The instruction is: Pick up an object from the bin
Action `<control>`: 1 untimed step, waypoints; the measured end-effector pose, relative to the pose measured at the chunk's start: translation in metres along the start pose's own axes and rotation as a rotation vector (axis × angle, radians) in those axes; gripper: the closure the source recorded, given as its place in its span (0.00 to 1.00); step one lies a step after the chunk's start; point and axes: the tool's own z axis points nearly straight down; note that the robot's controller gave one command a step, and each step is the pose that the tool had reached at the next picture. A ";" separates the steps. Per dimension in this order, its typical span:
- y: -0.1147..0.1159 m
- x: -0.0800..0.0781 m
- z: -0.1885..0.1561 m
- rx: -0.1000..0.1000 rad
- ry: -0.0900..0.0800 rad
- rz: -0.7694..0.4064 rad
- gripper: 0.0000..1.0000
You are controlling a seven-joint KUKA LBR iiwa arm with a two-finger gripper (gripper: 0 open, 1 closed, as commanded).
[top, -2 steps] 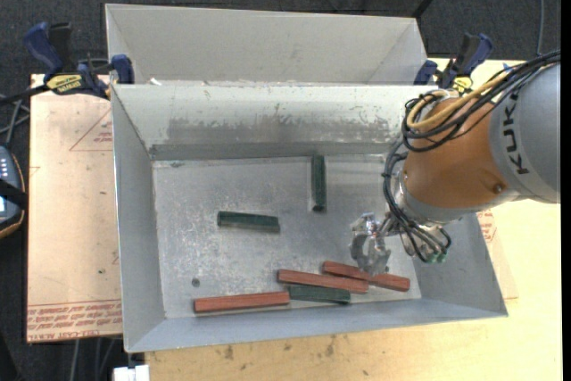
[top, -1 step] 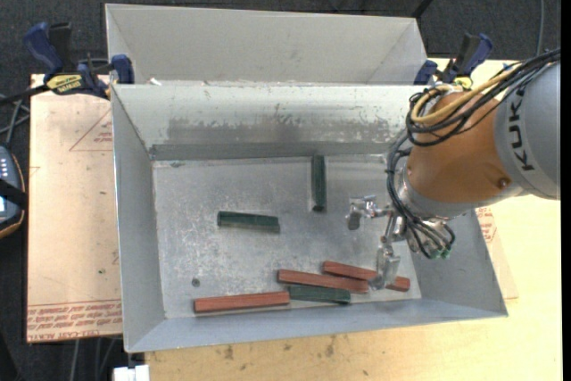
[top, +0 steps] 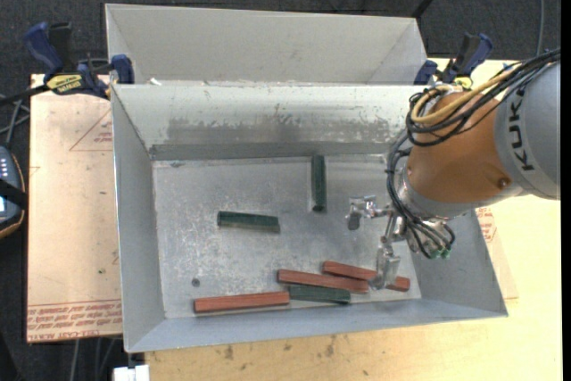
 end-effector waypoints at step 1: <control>0.021 0.023 0.049 0.002 -0.015 -0.085 1.00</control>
Offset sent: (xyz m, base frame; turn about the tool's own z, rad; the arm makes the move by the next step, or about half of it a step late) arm 0.0000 0.0000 0.0000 0.0000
